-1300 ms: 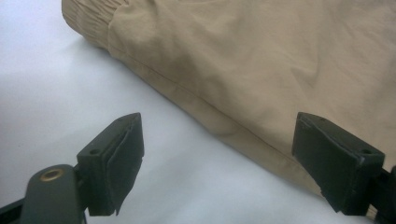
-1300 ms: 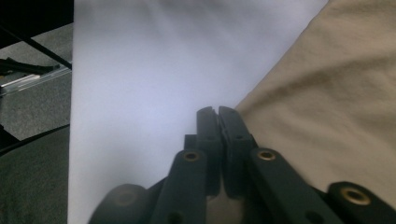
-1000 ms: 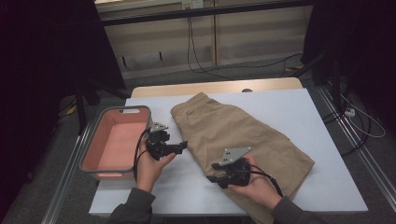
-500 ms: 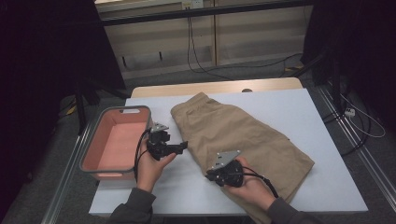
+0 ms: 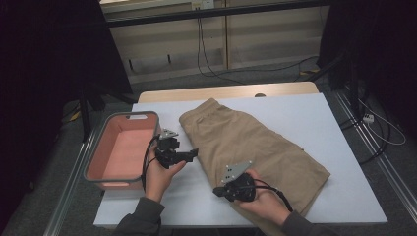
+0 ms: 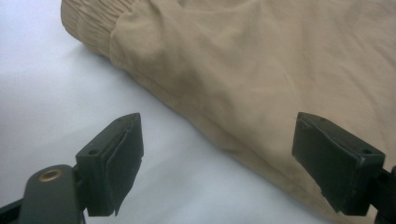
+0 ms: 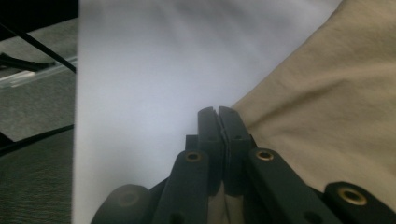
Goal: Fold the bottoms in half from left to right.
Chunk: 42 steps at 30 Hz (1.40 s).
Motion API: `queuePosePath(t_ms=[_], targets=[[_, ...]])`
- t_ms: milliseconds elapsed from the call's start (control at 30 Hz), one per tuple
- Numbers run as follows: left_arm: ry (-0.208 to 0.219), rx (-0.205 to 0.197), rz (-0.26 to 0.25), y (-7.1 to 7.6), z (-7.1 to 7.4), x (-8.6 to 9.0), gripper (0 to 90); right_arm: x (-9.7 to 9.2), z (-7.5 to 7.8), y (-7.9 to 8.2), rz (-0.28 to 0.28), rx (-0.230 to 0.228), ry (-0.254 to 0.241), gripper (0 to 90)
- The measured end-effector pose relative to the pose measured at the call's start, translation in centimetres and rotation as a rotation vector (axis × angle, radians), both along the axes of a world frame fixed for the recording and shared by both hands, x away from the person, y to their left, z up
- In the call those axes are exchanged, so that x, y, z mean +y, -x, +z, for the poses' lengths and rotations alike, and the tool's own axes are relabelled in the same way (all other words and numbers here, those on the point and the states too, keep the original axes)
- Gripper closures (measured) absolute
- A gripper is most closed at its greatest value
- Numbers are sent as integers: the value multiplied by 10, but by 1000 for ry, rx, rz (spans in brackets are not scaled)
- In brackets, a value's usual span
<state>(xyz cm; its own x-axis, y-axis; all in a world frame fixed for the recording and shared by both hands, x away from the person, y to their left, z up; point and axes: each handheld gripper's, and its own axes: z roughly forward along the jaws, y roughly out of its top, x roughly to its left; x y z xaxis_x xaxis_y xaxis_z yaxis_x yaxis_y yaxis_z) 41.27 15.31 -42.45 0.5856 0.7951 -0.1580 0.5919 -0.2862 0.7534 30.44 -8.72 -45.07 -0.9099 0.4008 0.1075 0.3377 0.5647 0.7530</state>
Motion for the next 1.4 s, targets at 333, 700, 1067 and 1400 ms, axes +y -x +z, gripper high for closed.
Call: queuePosePath(t_ms=[333,700,1067,1400], targets=[[-3,-4,2,-1,1,0,160,-31,15,-10,-101,7,-51,467],[12,-5,9,-6,0,-5,150,-61,30,-15,-208,0,-84,285],[-2,-4,-5,-15,-2,-14,149,-68,37,-5,-220,-17,-104,354],[-8,1,-7,-19,-5,-23,147,-53,10,7,-92,10,-8,748]])
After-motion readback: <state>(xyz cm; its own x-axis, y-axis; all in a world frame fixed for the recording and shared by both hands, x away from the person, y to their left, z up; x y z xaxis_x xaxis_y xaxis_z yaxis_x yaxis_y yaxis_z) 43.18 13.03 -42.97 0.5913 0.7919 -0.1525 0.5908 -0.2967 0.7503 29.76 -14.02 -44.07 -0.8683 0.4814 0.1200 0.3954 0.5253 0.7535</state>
